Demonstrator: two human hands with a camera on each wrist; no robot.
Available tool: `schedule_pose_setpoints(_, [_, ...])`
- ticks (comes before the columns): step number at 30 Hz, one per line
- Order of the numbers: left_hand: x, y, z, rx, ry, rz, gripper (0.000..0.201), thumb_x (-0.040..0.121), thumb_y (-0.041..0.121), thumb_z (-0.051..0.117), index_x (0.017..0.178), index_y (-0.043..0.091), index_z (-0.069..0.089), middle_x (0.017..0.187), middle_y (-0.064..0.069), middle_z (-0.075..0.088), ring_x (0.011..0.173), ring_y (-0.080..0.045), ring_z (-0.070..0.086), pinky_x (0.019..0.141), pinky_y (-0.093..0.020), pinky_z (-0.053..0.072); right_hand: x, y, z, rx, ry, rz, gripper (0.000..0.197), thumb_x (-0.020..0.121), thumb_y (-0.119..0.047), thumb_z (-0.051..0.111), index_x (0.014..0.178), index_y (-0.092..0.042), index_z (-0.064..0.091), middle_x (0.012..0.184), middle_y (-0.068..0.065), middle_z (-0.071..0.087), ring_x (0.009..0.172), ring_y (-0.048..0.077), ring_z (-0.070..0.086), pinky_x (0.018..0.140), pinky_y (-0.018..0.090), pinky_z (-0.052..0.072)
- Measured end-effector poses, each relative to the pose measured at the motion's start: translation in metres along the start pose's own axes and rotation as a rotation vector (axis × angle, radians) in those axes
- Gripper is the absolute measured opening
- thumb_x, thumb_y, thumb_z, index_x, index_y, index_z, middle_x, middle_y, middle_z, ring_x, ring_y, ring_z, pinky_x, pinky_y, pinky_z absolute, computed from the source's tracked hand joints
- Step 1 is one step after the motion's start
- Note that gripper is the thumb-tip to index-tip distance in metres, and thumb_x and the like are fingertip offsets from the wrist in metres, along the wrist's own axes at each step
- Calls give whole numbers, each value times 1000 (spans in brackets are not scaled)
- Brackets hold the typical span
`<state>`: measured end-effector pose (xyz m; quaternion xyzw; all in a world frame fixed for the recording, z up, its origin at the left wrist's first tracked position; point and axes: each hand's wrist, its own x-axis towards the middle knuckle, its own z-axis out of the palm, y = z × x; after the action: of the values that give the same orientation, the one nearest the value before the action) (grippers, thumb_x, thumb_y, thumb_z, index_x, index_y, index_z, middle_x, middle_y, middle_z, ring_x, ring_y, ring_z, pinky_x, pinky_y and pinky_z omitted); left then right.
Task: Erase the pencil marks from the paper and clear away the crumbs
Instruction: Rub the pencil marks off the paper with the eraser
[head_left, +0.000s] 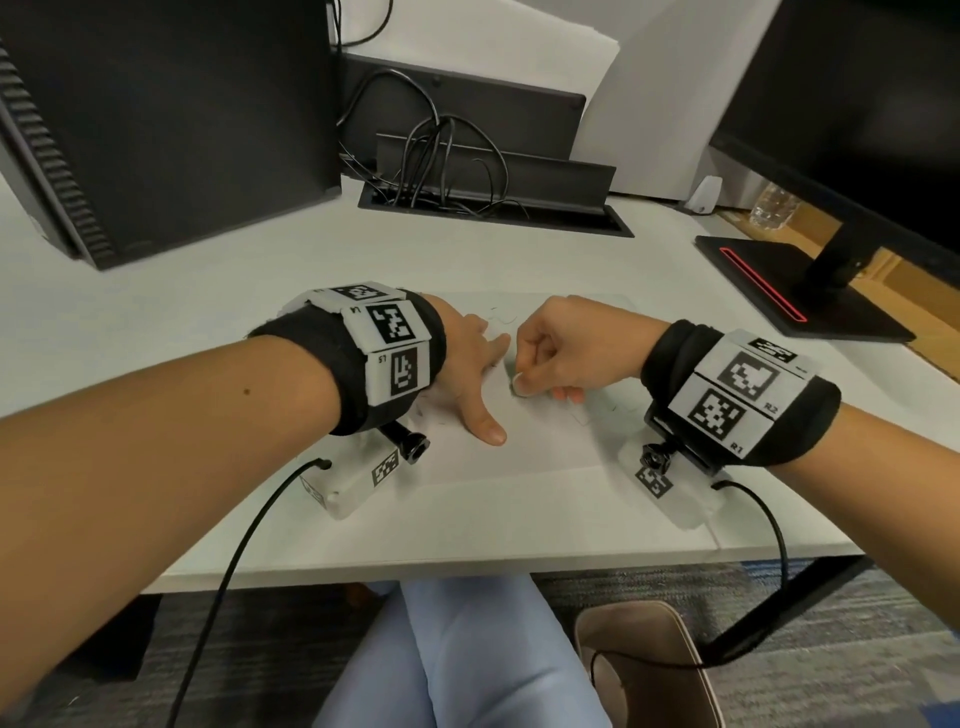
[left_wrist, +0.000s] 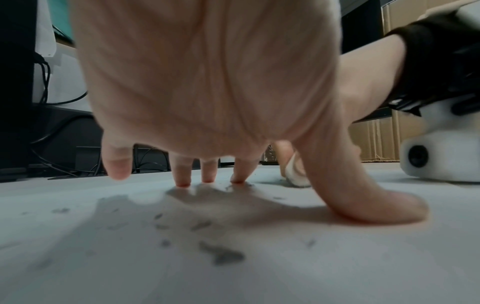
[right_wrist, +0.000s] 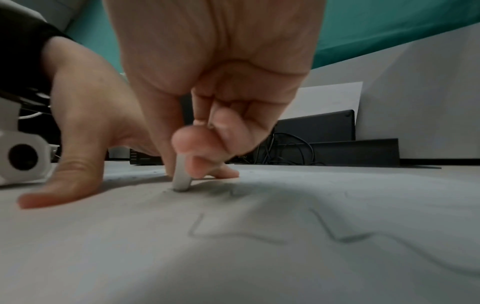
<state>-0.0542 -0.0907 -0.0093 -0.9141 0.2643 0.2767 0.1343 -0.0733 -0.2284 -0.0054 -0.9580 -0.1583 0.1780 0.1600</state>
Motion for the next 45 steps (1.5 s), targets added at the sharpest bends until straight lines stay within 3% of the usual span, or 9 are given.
schedule_pose_setpoints(3, [2, -2, 0, -15, -11, 6, 108, 73, 68, 58, 149, 33, -11, 157, -2, -16, 146, -21, 3, 114, -40, 18, -8, -4, 3, -8, -84, -50, 13, 83, -15, 66, 72, -8, 62, 67, 19, 67, 39, 1, 49, 46, 5, 38])
schedule_pose_setpoints(7, [0, 1, 0, 24, 0, -16, 110, 75, 69, 55, 148, 28, -15, 158, -1, -16, 146, -20, 5, 114, -42, 18, -6, 3, -3, -52, 32, -5, 14, 82, -15, 65, 69, -13, 60, 65, 15, 66, 36, 1, 48, 43, 4, 35])
schedule_pose_setpoints(10, [0, 1, 1, 17, 5, -11, 109, 75, 69, 56, 149, 30, -15, 158, -1, -15, 146, -19, 4, 114, -40, 18, -10, -1, 5, 5, -80, -40, 13, 81, -14, 67, 70, -8, 62, 62, 16, 65, 37, 3, 47, 44, 6, 36])
schedule_pose_setpoints(15, [-1, 1, 0, 7, 3, -22, 110, 75, 68, 56, 148, 26, -16, 157, 0, -16, 146, -18, 1, 115, -39, 15, -12, 7, 0, -20, 10, 8, 12, 81, -17, 67, 72, -10, 63, 60, 11, 65, 36, 3, 48, 45, 7, 38])
schedule_pose_setpoints(25, [-2, 0, 0, -5, 0, -21, 110, 76, 66, 56, 148, 25, -17, 157, -1, -17, 146, -19, 2, 115, -38, 13, -22, 15, 2, 88, -75, 31, 11, 80, -12, 69, 74, -3, 66, 56, 7, 61, 43, 12, 49, 43, 10, 38])
schedule_pose_setpoints(29, [-2, 0, -1, -11, 10, -14, 110, 76, 66, 57, 148, 25, -15, 157, -1, -16, 146, -20, 4, 115, -39, 14, -22, 30, -9, 11, 50, 105, 11, 82, -12, 66, 73, -6, 64, 53, 5, 61, 38, 6, 47, 44, 7, 37])
schedule_pose_setpoints(34, [-2, -1, 0, -22, 8, -14, 110, 76, 66, 57, 148, 26, -16, 157, 0, -17, 146, -19, 3, 115, -39, 13, -19, 32, -15, 153, 134, 86, 11, 84, -16, 67, 79, -6, 66, 56, 3, 60, 38, 6, 49, 42, 16, 41])
schedule_pose_setpoints(41, [-1, 0, -1, -25, -16, -27, 110, 76, 66, 56, 148, 27, -17, 157, 1, -18, 146, -19, 2, 115, -39, 15, -10, 22, -6, 78, 49, 55, 10, 84, -20, 67, 80, -11, 65, 61, 9, 65, 43, 10, 52, 45, 14, 44])
schedule_pose_setpoints(45, [1, -2, 0, -27, -21, -19, 110, 74, 69, 57, 148, 31, -16, 157, 0, -18, 146, -20, 2, 114, -40, 17, -5, 4, 2, 101, -43, -37, 14, 83, -16, 67, 70, -17, 61, 61, 12, 64, 43, 9, 51, 47, 14, 42])
